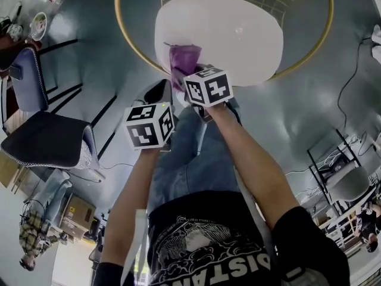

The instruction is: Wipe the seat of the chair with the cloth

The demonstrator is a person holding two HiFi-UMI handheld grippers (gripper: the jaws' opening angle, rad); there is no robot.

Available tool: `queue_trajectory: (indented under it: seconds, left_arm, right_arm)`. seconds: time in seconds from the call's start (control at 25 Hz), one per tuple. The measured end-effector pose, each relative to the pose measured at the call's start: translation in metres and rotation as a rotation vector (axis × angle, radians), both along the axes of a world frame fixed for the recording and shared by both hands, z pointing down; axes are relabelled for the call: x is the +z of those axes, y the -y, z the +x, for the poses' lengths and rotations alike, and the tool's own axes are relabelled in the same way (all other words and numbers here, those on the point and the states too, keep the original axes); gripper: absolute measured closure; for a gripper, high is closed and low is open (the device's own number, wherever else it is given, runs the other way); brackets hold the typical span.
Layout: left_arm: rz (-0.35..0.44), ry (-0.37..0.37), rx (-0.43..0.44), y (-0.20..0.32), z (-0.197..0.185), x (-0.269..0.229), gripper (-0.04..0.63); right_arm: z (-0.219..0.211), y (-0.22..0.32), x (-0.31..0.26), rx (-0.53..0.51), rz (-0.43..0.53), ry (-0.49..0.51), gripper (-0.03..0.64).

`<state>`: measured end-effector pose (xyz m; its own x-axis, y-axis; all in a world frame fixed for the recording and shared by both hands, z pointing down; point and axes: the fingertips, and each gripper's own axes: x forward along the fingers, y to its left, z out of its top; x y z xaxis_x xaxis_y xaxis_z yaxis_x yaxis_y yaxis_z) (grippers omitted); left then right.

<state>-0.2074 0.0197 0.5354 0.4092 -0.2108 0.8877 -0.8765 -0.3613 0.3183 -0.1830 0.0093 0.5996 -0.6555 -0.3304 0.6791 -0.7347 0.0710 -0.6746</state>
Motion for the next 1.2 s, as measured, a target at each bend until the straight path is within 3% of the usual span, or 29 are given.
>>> queue_trajectory:
  seconds: [1.2]
  left_arm:
    - [-0.024,-0.047,0.238,-0.035,0.122,0.009,0.600]
  right_arm:
    - [0.180,-0.071,0.014,0.220,-0.052,-0.185,0.552]
